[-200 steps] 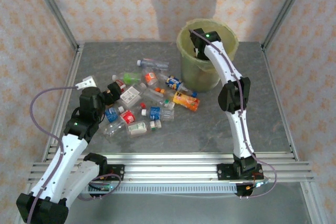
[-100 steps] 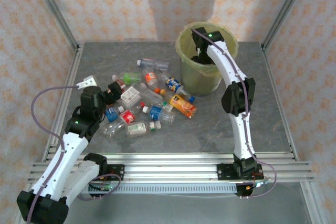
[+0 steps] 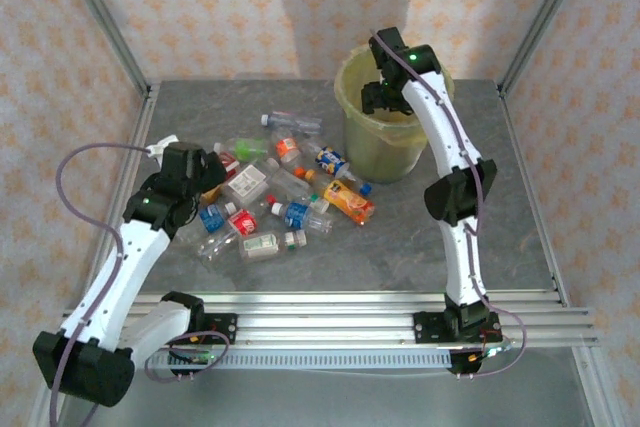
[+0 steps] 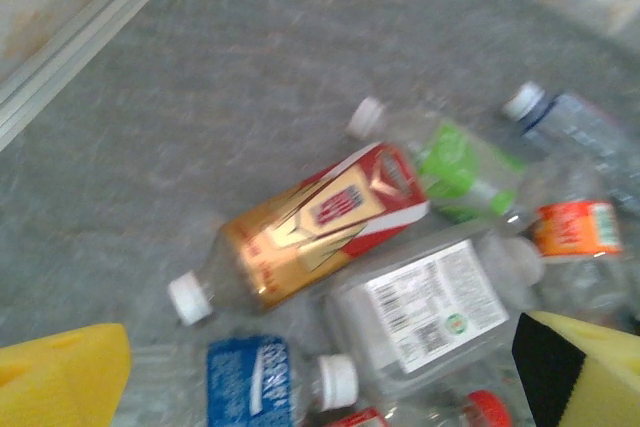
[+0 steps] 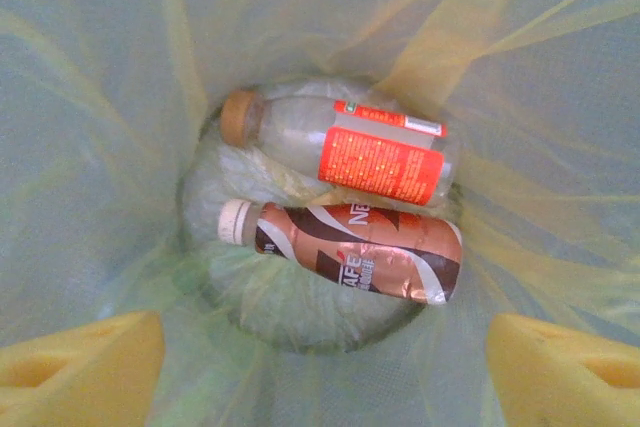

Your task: Put the plastic bottles in the bin

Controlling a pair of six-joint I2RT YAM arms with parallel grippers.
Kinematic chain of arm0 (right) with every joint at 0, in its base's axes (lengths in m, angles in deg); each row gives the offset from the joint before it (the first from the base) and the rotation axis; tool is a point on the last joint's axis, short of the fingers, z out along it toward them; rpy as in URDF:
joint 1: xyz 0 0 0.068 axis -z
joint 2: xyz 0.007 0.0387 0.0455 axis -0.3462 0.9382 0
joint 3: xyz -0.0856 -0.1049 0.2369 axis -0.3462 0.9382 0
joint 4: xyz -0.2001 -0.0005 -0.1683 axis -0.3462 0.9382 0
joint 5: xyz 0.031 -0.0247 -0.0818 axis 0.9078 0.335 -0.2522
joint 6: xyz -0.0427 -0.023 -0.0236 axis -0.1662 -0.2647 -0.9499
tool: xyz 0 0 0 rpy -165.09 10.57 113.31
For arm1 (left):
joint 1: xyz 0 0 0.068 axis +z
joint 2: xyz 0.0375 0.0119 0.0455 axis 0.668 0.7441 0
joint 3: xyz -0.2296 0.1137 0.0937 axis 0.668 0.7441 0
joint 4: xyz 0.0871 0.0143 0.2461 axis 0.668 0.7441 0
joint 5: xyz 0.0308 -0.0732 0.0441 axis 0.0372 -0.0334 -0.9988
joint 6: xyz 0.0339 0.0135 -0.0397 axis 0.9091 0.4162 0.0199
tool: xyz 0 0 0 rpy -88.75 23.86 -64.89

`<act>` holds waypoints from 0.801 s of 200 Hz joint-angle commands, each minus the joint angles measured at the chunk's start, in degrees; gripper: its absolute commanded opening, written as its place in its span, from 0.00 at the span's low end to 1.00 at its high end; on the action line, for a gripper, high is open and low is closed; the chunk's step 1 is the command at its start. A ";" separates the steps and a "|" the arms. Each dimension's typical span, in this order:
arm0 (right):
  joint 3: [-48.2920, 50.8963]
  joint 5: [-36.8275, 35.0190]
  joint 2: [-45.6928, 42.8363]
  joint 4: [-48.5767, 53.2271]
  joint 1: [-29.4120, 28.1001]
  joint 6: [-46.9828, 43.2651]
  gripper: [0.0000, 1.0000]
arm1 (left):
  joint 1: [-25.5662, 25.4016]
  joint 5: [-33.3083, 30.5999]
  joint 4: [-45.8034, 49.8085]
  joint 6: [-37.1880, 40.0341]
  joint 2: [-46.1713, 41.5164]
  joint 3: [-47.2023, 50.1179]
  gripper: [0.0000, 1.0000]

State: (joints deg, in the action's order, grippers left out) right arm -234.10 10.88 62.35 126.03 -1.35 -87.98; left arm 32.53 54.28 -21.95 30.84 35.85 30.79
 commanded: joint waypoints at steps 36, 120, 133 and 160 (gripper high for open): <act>17.32 -8.67 -21.13 -9.51 -4.78 3.01 0.99 | 3.46 3.45 9.08 -5.33 0.91 1.66 1.00; 59.47 -18.27 -53.93 -26.72 -24.72 6.41 0.99 | 3.96 6.08 1.78 -9.79 1.54 4.07 1.00; 62.26 -18.99 -54.59 -26.22 -28.60 7.38 0.99 | 3.95 6.14 1.12 -11.46 1.36 4.31 1.00; 67.06 -15.00 -52.24 -27.01 -33.33 8.48 1.00 | 3.94 5.79 0.37 -13.11 1.17 4.96 1.00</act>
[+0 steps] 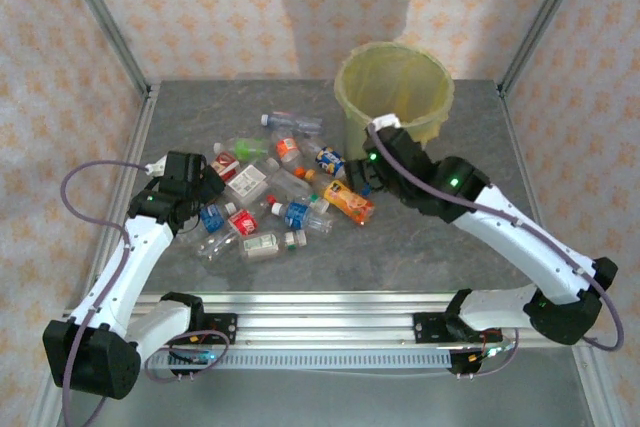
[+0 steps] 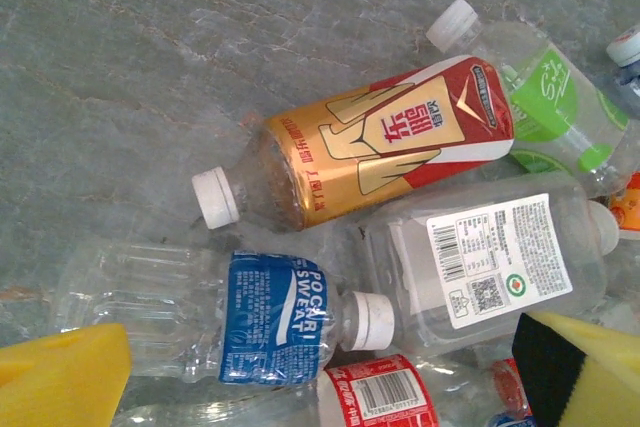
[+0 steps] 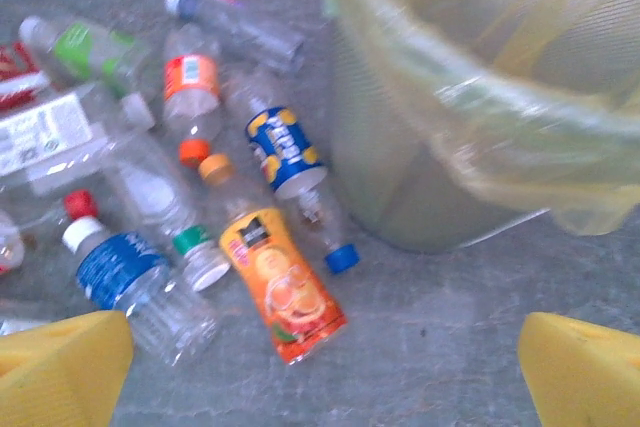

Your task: Put the plastic bottles in the bin

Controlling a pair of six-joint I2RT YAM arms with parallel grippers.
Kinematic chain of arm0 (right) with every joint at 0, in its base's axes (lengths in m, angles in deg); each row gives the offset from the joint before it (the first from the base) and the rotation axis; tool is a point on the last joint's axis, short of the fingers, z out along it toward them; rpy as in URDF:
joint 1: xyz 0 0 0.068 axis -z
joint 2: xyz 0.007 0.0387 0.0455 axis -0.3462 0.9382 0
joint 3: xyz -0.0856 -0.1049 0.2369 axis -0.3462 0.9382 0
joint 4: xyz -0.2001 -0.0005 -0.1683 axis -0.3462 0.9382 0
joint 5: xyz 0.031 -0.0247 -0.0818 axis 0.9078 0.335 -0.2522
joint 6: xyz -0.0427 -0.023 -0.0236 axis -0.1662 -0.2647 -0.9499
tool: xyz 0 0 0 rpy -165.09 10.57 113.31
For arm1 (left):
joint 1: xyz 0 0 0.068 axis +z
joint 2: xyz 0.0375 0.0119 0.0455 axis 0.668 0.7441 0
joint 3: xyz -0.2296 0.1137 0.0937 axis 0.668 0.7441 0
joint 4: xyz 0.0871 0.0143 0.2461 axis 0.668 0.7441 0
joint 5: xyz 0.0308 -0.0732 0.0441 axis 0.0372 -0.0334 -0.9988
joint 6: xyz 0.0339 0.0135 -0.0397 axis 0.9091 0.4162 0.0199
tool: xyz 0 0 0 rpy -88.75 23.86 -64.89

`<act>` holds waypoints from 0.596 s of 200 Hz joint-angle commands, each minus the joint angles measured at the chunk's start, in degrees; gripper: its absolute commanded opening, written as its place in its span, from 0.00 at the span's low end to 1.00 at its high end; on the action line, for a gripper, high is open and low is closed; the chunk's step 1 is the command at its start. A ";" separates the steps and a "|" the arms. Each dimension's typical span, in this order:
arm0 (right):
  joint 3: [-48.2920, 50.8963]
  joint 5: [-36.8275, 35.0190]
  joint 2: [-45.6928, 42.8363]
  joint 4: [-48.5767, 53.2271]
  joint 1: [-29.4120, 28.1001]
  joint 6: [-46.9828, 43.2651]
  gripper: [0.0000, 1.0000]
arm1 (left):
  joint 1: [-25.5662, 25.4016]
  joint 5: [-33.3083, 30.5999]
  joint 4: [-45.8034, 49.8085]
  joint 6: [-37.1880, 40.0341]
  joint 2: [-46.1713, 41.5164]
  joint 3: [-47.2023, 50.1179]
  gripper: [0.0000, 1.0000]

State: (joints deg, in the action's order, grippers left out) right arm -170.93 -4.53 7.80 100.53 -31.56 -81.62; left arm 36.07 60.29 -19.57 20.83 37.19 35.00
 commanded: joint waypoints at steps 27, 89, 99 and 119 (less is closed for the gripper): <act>5.30 7.83 9.24 -3.86 -5.55 2.70 0.92 | 0.44 -0.95 -1.78 -3.29 -0.80 0.76 1.00; 3.44 17.22 23.77 -9.48 -6.28 -2.18 0.75 | 0.50 -3.40 -0.30 -2.85 -4.30 1.19 1.00; 2.58 17.78 26.17 -9.28 -6.27 -3.15 0.75 | 0.50 -3.53 -0.28 -2.81 -4.75 1.36 1.00; 1.36 18.32 30.28 -9.53 -6.26 -4.66 0.74 | 0.49 -3.54 -0.06 -2.76 -5.27 1.42 1.00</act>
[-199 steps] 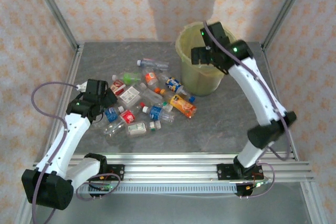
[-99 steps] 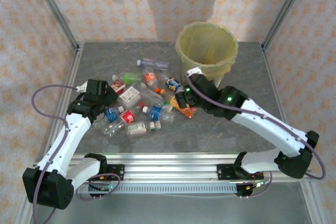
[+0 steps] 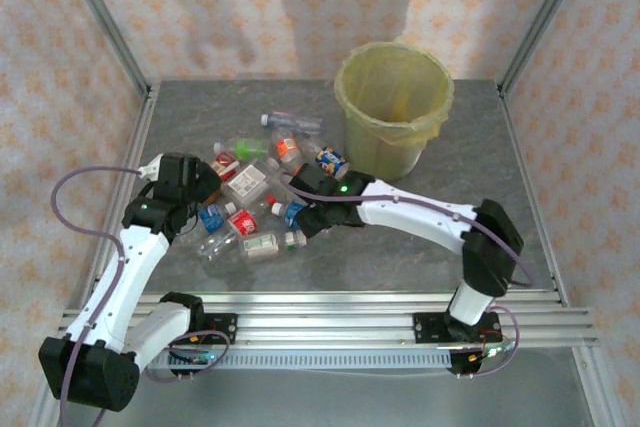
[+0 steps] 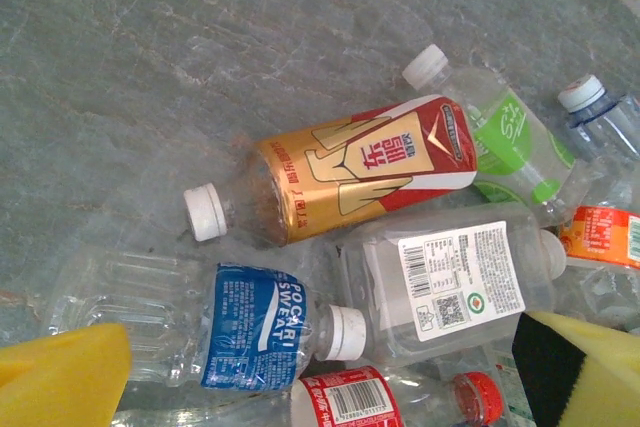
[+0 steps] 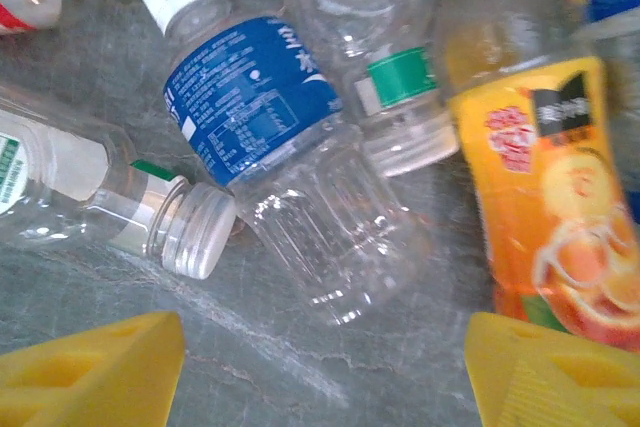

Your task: Put the plastic bottles in the bin

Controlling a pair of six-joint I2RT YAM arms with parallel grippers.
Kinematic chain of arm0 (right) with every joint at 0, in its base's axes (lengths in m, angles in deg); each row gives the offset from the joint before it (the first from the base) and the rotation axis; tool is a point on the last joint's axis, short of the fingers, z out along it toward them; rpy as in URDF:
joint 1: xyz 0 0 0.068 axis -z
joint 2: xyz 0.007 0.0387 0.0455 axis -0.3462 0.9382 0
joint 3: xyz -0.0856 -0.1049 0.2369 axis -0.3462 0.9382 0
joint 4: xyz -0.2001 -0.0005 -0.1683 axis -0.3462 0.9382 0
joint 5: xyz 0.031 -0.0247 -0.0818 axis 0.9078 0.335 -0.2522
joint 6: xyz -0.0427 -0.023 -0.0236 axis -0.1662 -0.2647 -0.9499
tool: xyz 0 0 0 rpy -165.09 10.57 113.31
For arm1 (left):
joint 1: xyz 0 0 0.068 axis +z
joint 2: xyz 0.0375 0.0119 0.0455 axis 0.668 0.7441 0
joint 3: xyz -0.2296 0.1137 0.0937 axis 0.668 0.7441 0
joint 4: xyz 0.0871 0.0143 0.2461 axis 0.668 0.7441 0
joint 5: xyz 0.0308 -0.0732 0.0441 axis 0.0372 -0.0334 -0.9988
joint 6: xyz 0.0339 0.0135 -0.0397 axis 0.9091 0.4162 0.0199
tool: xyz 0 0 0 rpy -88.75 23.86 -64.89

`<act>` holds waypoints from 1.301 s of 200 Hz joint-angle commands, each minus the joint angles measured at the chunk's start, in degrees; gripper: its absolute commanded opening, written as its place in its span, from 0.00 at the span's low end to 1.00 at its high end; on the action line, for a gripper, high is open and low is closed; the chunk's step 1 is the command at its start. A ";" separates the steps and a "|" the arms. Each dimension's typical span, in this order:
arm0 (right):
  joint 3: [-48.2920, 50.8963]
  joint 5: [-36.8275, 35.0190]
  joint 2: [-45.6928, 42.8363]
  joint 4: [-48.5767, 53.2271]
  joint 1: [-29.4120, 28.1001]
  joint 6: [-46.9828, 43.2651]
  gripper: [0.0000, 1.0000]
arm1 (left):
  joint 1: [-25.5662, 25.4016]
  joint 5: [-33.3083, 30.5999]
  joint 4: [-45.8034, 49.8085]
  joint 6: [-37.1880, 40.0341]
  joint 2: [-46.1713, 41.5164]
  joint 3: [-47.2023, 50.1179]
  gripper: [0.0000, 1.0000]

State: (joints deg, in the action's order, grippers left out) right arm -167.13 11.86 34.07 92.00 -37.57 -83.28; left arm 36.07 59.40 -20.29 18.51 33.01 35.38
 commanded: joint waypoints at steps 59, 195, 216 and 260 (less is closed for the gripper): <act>-6.32 0.44 10.88 -0.48 -0.08 -5.15 0.73 | 0.51 -2.27 0.54 -0.44 -1.24 1.18 1.00; -10.56 0.79 18.44 -1.34 3.35 -6.50 0.65 | 0.56 -0.92 -0.87 0.43 -0.83 1.78 1.00; -10.48 0.64 19.27 -1.02 3.60 -5.95 0.69 | 0.49 -0.82 -1.29 0.52 -0.32 1.81 1.00; -10.65 1.62 19.55 -0.83 3.86 -6.09 0.77 | 0.53 -0.35 -1.59 0.70 0.86 1.28 1.00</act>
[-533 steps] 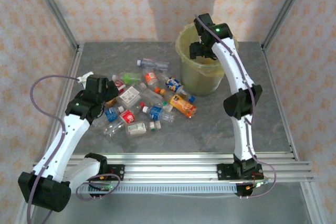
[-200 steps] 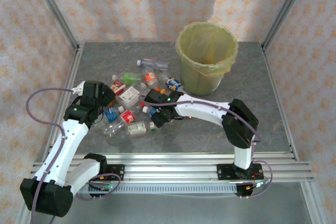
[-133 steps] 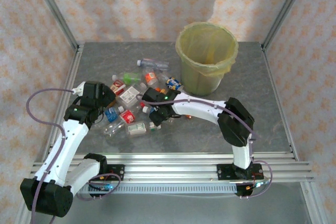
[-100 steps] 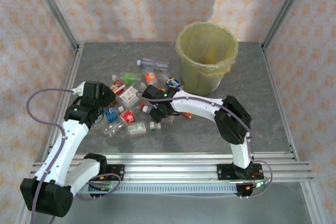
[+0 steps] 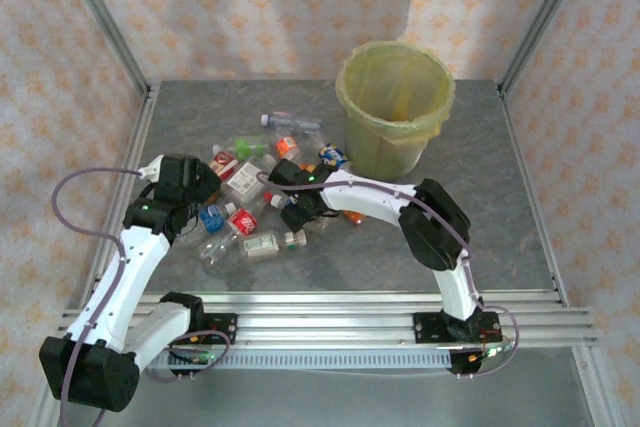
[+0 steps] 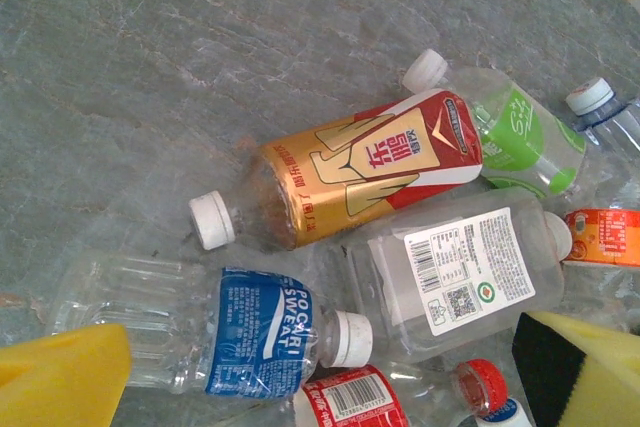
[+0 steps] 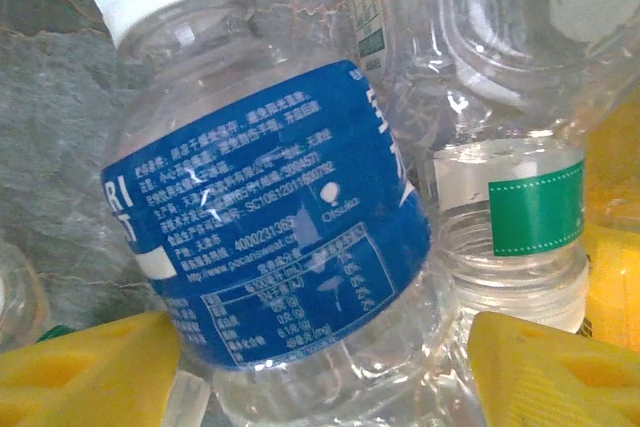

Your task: Put the plastic bottles in the bin

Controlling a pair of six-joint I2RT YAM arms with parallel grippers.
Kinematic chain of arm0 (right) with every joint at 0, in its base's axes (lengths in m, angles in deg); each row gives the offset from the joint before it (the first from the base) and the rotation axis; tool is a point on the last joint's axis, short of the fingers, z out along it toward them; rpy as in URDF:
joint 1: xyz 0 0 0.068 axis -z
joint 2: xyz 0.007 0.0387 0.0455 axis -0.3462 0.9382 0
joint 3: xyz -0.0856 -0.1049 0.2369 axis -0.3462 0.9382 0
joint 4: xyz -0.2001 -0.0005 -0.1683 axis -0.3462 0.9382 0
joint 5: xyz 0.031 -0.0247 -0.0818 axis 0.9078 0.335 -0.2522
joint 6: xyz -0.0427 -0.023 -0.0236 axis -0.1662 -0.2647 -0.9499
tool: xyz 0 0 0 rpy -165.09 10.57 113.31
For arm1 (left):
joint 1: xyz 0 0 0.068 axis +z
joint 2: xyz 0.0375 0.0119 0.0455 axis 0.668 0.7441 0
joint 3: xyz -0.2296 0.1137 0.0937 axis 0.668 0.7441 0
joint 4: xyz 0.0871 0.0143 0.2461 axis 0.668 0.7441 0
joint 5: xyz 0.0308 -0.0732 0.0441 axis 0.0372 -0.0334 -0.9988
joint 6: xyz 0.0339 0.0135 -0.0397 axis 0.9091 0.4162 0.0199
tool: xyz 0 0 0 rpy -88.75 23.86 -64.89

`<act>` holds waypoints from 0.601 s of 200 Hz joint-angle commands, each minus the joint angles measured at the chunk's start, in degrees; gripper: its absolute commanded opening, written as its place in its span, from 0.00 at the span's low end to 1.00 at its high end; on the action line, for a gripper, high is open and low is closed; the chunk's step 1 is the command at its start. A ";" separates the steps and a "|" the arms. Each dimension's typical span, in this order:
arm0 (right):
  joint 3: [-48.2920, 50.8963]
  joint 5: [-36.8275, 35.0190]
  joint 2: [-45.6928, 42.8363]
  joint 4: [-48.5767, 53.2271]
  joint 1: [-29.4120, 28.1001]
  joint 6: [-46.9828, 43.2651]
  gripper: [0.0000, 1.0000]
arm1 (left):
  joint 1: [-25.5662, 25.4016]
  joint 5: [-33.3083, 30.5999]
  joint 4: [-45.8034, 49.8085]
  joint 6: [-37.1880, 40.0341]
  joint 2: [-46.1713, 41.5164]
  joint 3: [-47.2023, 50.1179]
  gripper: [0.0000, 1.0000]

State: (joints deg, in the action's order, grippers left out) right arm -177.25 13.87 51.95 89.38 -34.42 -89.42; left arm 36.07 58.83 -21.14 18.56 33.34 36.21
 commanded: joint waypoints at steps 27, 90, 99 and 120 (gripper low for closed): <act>-1.35 -2.38 2.40 1.63 0.69 0.02 0.78 | 0.51 0.34 -0.81 0.59 0.37 0.49 1.00; -4.33 -3.75 6.32 2.20 0.65 -1.50 0.76 | 0.49 0.31 -0.20 0.65 -0.86 0.48 1.00; -4.77 -4.08 6.80 2.48 0.69 -1.69 0.78 | 0.49 0.30 -0.11 0.65 -0.95 0.36 1.00; -5.27 -5.08 7.43 2.73 0.65 -1.96 0.79 | 0.49 0.19 -0.02 0.65 -1.39 0.50 1.00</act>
State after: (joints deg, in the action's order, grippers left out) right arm -181.91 11.97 56.67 89.75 -34.29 -90.34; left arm 36.07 59.24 -21.32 18.56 33.30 36.21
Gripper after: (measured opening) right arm 0.783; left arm 0.999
